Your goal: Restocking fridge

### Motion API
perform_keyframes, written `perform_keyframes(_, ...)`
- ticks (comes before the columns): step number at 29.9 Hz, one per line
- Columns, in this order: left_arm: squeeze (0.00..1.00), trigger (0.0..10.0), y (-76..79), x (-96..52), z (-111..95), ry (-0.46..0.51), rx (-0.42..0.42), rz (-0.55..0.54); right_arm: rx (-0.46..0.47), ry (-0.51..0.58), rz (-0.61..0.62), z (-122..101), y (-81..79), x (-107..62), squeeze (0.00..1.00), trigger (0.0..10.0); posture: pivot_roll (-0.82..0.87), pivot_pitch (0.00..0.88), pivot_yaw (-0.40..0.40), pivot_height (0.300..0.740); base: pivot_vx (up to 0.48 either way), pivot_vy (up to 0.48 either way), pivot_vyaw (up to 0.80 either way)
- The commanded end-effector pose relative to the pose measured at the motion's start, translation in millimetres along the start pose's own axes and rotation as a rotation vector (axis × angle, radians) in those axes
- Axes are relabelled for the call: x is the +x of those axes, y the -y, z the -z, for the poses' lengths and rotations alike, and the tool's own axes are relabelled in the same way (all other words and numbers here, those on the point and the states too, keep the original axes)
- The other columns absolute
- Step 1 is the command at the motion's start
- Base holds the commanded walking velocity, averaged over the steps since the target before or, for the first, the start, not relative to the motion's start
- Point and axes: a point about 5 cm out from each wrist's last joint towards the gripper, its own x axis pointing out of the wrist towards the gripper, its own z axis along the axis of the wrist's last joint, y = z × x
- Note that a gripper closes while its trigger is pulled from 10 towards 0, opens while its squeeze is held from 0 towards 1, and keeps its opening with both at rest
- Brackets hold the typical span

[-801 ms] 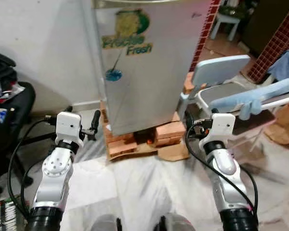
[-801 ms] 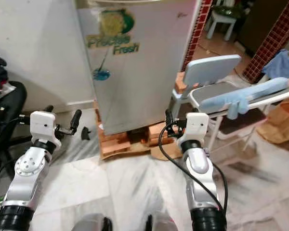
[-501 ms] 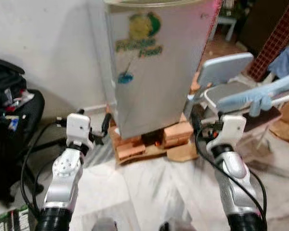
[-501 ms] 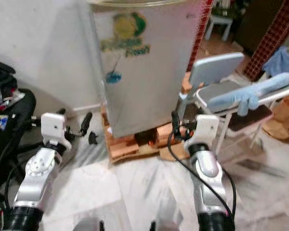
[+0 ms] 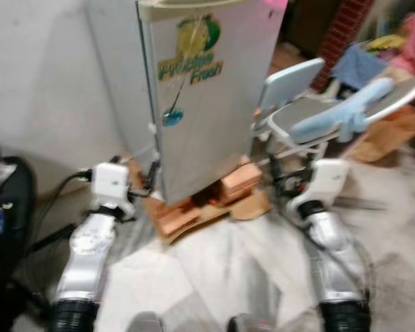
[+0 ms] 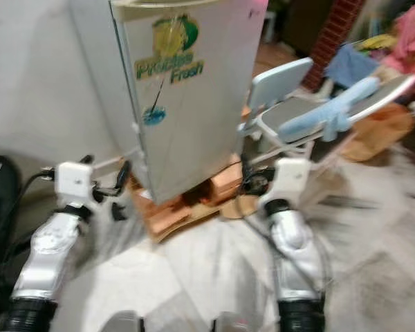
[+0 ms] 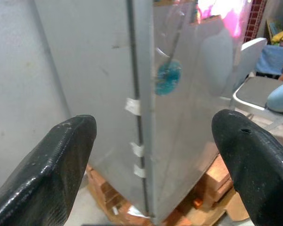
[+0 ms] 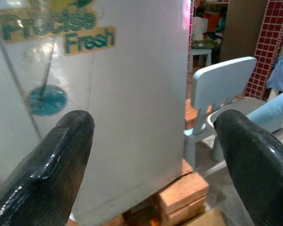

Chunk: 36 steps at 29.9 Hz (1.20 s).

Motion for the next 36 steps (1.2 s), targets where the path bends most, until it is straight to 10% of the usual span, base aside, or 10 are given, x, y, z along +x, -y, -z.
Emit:
perform_keyframes(1,0.0,10.0,10.1,4.7,-3.2,0.007,-0.02,0.028,-0.021,0.028,0.028,-8.1,10.5,0.8,0.0,10.0,0.01,0.059,-0.027,0.74,0.262,0.401,0.0)
perform_keyframes(19,0.0,10.0,12.8,4.6,-1.4,0.024,0.037,0.038,-0.022,0.037,0.025,-9.6,8.8,3.5,0.0,10.0,0.02,0.058,-0.029,0.74,0.027,0.43,-0.08)
perform_keyframes(36,0.0,10.0,15.0,3.7,-2.3,0.039,0.05,0.043,-0.096,-0.005,0.1,-5.8,14.6,6.8,0.0,10.0,0.02,0.062,-0.029,0.74,0.0,0.0,0.0)
